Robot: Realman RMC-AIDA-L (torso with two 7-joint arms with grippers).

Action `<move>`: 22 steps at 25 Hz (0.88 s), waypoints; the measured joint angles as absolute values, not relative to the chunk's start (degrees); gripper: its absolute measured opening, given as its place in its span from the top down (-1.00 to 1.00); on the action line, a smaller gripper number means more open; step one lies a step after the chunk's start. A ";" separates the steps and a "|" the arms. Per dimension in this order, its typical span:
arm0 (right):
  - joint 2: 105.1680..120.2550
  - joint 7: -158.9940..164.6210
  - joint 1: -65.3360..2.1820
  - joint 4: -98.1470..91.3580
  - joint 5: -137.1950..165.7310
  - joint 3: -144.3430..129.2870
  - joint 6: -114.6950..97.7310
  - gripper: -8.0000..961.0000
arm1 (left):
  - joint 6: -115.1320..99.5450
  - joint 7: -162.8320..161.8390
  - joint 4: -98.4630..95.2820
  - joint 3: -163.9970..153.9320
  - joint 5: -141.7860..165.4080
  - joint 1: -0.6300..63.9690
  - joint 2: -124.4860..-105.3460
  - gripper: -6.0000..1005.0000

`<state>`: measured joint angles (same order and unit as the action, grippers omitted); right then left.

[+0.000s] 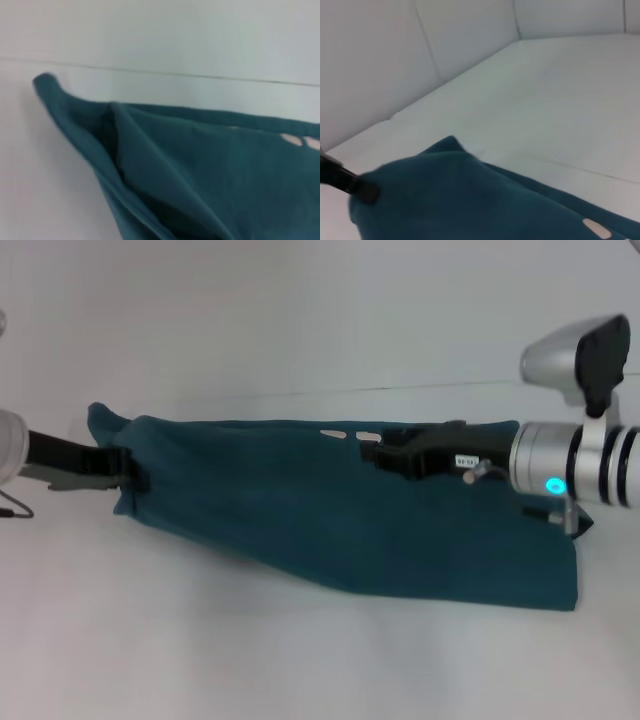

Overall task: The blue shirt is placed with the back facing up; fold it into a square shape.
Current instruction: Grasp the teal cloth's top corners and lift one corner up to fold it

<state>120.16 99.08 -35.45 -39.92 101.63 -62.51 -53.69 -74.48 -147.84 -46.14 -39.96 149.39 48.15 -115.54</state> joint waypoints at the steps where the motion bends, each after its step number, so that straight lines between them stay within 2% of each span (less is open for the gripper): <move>1: 120.24 96.03 -35.43 -38.50 99.59 -62.83 -52.80 -0.17 | -74.84 -148.00 -46.21 -39.91 149.02 48.23 -115.31 0.83; 11: 120.50 74.07 -36.06 -28.16 82.38 -63.79 -46.49 0.66 | -80.11 -148.15 -46.31 -35.12 142.22 49.33 -113.16 0.83; 16: 120.63 69.90 -38.17 -25.78 81.09 -64.36 -42.71 0.99 | -81.67 -148.08 -46.37 -34.12 139.53 49.55 -112.71 0.83; 22: 120.59 67.50 -40.19 -24.43 81.03 -64.40 -40.20 0.99 | -83.02 -148.30 -47.12 -33.26 138.72 49.97 -112.26 0.83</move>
<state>120.59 67.50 -40.19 -24.43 81.03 -64.40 -40.20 -83.02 -148.30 -47.12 -33.26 138.72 49.97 -112.26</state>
